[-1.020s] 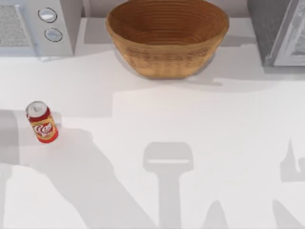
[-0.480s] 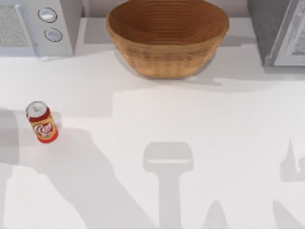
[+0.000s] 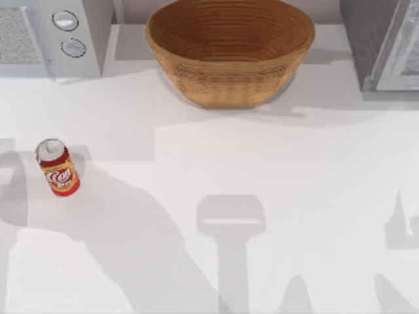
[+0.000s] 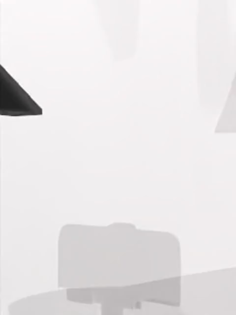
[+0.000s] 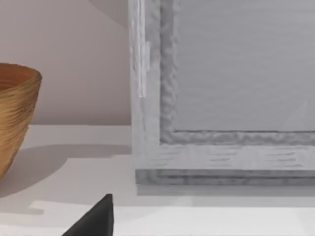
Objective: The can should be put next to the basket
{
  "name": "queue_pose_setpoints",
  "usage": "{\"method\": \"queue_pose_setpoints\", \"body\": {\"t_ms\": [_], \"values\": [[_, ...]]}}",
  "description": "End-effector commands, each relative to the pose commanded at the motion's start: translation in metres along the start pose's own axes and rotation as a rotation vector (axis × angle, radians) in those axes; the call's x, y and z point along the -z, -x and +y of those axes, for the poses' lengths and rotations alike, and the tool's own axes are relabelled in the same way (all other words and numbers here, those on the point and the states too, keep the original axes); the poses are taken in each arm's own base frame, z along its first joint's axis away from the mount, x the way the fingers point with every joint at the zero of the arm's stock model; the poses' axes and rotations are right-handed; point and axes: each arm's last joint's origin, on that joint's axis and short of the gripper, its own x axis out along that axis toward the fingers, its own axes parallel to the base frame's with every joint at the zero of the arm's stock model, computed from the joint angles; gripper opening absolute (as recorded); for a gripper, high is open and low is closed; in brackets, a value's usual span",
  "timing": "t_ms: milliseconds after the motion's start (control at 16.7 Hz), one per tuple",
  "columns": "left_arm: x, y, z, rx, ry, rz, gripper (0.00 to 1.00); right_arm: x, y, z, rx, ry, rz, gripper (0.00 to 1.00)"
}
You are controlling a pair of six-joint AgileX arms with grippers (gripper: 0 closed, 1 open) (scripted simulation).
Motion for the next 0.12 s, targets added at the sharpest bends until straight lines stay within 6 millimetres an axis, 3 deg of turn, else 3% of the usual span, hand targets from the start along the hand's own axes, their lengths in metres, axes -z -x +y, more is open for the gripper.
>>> {"method": "queue_pose_setpoints", "body": {"t_ms": [120], "values": [[0.0003, 0.0044, -0.0002, -0.001, 0.0, -0.003, 1.0, 0.0, 0.0, 0.0, 0.0, 0.0, 0.0, 1.0]]}}
